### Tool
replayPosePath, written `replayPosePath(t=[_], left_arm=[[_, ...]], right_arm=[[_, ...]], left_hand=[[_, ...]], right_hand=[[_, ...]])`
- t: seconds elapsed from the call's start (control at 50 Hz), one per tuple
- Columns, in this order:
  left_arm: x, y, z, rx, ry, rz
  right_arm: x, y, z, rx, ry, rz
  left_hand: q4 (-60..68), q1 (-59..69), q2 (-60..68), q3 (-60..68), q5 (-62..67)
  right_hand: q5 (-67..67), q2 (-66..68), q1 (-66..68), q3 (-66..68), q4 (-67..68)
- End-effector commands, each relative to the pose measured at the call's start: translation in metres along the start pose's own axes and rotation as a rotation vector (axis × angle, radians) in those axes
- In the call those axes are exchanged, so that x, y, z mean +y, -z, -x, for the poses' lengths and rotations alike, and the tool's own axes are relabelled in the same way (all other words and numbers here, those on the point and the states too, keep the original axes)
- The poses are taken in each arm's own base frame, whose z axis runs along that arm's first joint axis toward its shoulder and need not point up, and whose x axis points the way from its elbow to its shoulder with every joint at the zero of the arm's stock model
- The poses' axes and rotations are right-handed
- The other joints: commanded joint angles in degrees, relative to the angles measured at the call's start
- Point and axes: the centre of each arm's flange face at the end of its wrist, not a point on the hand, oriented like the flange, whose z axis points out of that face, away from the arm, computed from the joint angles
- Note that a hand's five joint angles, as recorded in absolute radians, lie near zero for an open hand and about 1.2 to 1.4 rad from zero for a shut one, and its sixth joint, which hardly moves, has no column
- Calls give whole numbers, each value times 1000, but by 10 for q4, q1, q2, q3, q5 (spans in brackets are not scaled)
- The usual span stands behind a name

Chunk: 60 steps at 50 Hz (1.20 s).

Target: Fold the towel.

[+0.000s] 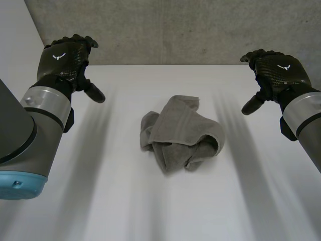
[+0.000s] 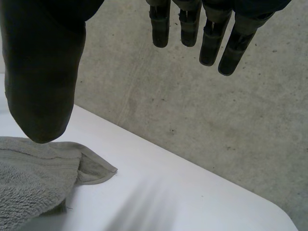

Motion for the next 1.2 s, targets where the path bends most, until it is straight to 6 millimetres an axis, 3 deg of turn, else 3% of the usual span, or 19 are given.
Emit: replayPosePath(t=[0.02,0.46,0.7,0.82,0.86,0.98,1.02,1.2], left_arm=[[0,0,0,4,-1,0],[-1,0,-2,19,-2,-2],[-2,0,-35,343,-7,-11],[15,-5,-55,492,-4,32],[32,-6,-66,554,-4,73],[57,-10,-76,612,0,133],[75,-10,-88,656,4,172],[109,-6,-117,748,-27,228]], right_arm=[[0,0,0,-1,0,0],[1,0,-4,12,-84,8],[8,13,0,-23,-101,135],[22,17,4,-64,-163,201],[35,17,-3,-47,-208,244],[57,17,-6,-44,-266,322],[68,21,-5,-34,-298,356],[98,25,-2,-1,-454,450]], left_hand=[[-33,-30,-32,-30,-26],[-33,-30,-32,-30,-26],[-33,-29,-30,-30,-25],[-33,-24,-25,-30,-20],[-33,-19,-20,-30,-15],[-33,-10,-12,-30,-6],[-33,1,0,-30,6],[-33,37,36,-30,41]], right_hand=[[-34,-31,-32,-30,-46],[-34,-31,-32,-30,-46],[-34,-31,-32,-30,-46],[-34,-31,-32,-30,-46],[-34,-31,-32,-30,-46],[-34,-31,-32,-30,-46],[-34,-31,-32,-30,-46],[-34,-31,-32,-30,-46]])
